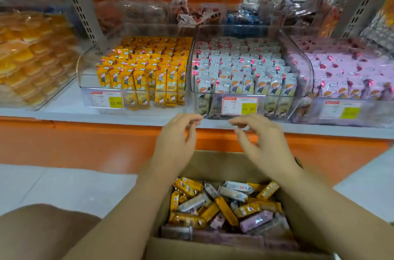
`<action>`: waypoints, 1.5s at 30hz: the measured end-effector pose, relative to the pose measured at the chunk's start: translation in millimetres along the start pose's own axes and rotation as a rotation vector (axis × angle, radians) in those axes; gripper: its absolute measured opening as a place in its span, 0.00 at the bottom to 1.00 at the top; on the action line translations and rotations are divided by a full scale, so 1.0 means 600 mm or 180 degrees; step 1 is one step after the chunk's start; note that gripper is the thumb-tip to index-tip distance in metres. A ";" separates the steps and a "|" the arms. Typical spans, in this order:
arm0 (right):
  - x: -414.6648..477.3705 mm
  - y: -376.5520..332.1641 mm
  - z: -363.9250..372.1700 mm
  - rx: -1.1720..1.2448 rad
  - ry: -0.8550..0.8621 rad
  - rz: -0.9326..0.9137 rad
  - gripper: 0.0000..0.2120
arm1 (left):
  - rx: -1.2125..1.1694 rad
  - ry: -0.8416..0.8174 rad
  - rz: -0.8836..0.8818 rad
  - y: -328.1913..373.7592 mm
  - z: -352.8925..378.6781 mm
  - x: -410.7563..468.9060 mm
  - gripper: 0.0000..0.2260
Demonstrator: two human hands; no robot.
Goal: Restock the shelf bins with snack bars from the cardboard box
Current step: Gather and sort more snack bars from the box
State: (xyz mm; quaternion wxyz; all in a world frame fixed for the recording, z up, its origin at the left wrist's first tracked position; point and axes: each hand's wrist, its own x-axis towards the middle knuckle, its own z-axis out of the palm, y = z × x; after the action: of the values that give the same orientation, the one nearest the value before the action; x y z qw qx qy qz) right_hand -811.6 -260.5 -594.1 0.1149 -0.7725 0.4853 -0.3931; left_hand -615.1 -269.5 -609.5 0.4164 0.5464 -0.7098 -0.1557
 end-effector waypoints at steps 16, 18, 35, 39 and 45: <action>-0.204 0.271 0.160 -0.0224 -0.1771 0.2691 0.16 | 0.0233 -0.1673 -0.2151 -0.224 0.208 -0.120 0.11; -0.213 0.283 0.183 -0.0416 -0.2180 0.2665 0.20 | 0.0232 -0.2010 -0.2342 -0.247 0.231 -0.132 0.12; -0.202 0.338 0.268 -0.1833 -0.2633 0.1858 0.29 | 0.0650 -0.2527 -0.2401 -0.308 0.285 -0.160 0.17; -0.202 0.320 0.230 -0.1508 -0.2372 0.1735 0.29 | 0.0482 -0.2416 -0.2296 -0.284 0.269 -0.139 0.21; -0.154 0.245 0.146 -0.1076 -0.2328 0.1532 0.27 | 0.0241 -0.2575 -0.1960 -0.203 0.210 -0.089 0.28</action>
State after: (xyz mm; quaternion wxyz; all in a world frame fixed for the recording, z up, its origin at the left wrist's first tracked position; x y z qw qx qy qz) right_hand -866.0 -274.6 -780.0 0.2389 -0.7337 0.6355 0.0273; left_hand -629.5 -294.0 -790.5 0.0229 0.6409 -0.6254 -0.4444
